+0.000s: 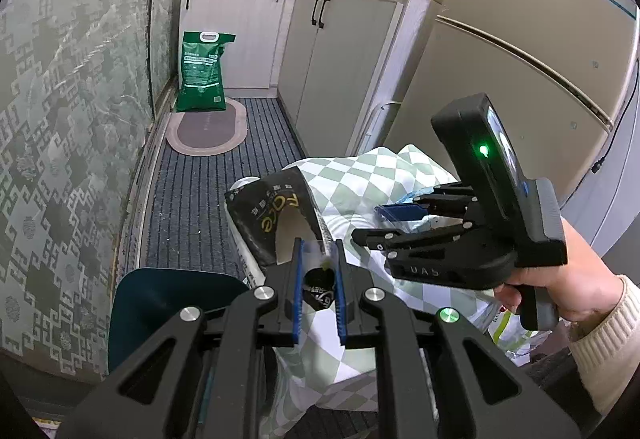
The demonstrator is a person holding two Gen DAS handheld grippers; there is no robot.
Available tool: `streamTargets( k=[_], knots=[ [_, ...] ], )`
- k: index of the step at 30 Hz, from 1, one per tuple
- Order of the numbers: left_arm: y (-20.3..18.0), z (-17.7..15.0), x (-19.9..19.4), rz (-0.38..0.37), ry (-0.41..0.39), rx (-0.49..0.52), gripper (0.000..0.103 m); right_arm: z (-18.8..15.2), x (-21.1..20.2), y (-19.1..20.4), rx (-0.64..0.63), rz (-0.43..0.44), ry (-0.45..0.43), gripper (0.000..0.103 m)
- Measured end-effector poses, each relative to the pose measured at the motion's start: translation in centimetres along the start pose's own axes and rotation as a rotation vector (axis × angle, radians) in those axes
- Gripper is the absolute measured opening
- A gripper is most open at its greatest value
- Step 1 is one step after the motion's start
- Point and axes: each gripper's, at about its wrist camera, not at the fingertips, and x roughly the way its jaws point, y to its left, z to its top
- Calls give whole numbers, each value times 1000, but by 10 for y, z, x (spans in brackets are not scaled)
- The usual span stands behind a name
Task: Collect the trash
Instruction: 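Lift the black package with the left gripper while the right gripper carries the clear container toward the teal bin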
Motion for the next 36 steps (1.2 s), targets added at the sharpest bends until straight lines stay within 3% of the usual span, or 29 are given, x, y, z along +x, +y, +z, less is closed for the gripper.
streamTargets(
  k=[12, 13, 14, 24, 27, 29, 31, 36],
  knots=[
    [8, -10, -20, 54, -8, -10, 14, 7, -25, 8, 1, 2, -70, 33],
    [11, -11, -22, 59, -8, -15, 14, 8, -28, 9, 1, 5, -77, 20],
    [15, -13, -24, 67, -8, -19, 14, 10, -30, 11, 0, 10, -83, 15],
    [45, -21, -37, 117, -5, -57, 14, 19, -16, 28, -25, -56, -28, 6],
    [48, -23, -41, 116, -5, -56, 14, 22, -19, 27, -16, -34, -42, 6],
    [50, -24, -41, 116, -5, -54, 14, 22, -20, 25, -9, -25, -37, 11],
    [52, -25, -40, 114, -1, -58, 14, 21, -16, 23, 1, -15, -16, 48],
    [55, -26, -40, 106, 6, -66, 14, 16, -4, 13, 32, 4, 24, 53]
  ],
)
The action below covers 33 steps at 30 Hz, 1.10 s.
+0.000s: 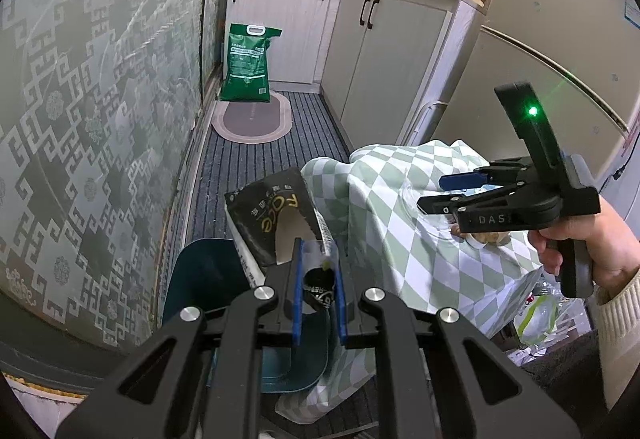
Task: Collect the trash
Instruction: 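Lift the black package with the left gripper while the right gripper carries the clear container toward the teal bin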
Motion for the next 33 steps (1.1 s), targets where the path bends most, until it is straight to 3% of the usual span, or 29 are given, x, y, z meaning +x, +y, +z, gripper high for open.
streamTargets(
  k=[5, 8, 14, 21, 25, 33],
  knots=[
    [-4, 1, -1, -19, -6, 6, 14, -2, 11, 6, -48, -24, 22, 53],
    [-5, 1, -2, -18, -7, 13, 14, -2, 9, 13, -92, -11, 13, 30],
    [-4, -2, 0, -16, 3, 10, 14, -3, 6, 31, -179, -50, 4, 29],
    [2, -5, 5, -4, 20, 4, 14, -2, 4, 34, -196, -68, 1, 28],
    [3, -4, 6, -5, 20, 7, 14, 0, -3, 31, -180, -63, -16, 15],
    [7, -6, 9, 5, 32, 4, 14, 1, -8, 36, -186, -39, -10, 12]
  ],
)
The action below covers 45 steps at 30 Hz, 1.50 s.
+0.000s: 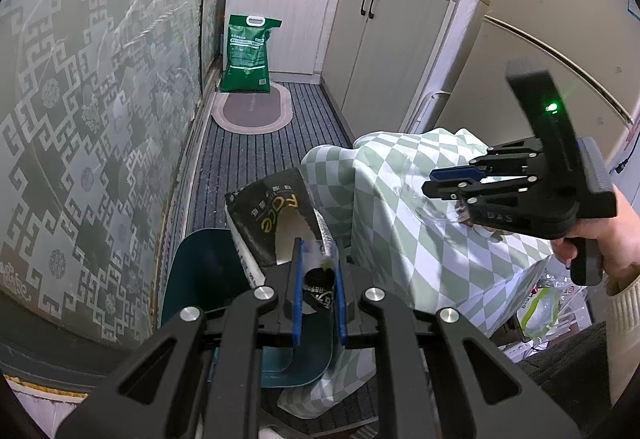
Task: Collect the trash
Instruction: 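Lift the black package with the left gripper while the right gripper carries the clear container toward the teal bin, then open both grippers over the teal bin to drop the package and container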
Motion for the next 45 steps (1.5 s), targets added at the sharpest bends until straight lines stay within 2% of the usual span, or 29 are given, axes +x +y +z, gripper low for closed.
streamTargets(
  k=[8, 18, 22, 30, 37, 45],
  knots=[
    [-1, -1, 1, -5, 3, 6, 14, 2, -10, 22, -64, 27, 3, 10],
    [-1, -1, 2, -7, 5, 8, 14, 2, -5, 25, -44, 72, 21, 6],
    [1, -1, 5, 0, 13, 6, 14, 4, -10, 28, -49, 61, 4, 0],
    [8, -5, 5, 11, 20, -4, 14, 10, -19, 29, -49, 38, -26, 0],
    [21, -11, 11, 24, 45, -26, 14, 24, -22, 38, -35, 85, -60, 0],
    [41, -22, 20, 41, 81, -50, 14, 46, -17, 72, -47, 180, -78, 0]
  ],
)
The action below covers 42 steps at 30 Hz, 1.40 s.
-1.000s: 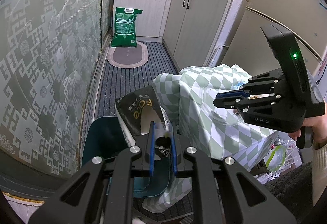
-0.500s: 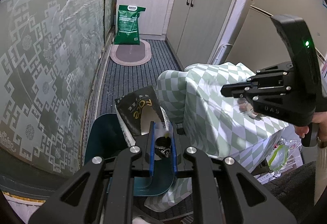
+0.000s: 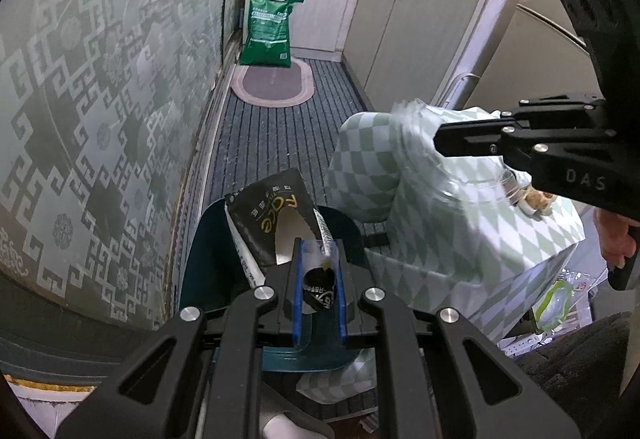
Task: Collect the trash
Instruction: 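Open both grippers over the teal bin to drop the package and container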
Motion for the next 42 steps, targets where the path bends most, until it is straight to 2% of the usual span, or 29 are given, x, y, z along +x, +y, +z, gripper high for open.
streamTargets(
  k=[12, 18, 22, 24, 29, 35, 36, 39, 42],
  knots=[
    [24, -12, 27, -4, 77, -21, 14, 8, 51, 19, 55, 52, 101, 0],
    [36, -16, 42, 9, 109, -49, 22, 5, 68, 20, 80, 49, 149, 0],
    [38, -16, 44, 21, 117, -45, 23, 3, 77, 22, 87, 56, 173, 0],
    [37, -16, 41, 19, 108, -40, 36, 2, 80, 22, 85, 58, 184, 0],
    [35, -12, 28, 31, 56, -27, 41, 2, 84, 24, 83, 59, 200, 0],
    [33, 0, -6, 37, -50, -39, 55, 3, 85, 20, 113, 71, 199, 1],
    [31, 3, -13, 32, -74, -40, 57, 4, 86, 20, 114, 69, 197, 6],
    [25, 10, -35, 18, -143, -45, 65, 6, 80, 18, 138, 87, 168, 38],
    [16, 17, -56, -1, -211, -52, 72, 8, 70, 18, 141, 94, 127, 40]
  ],
)
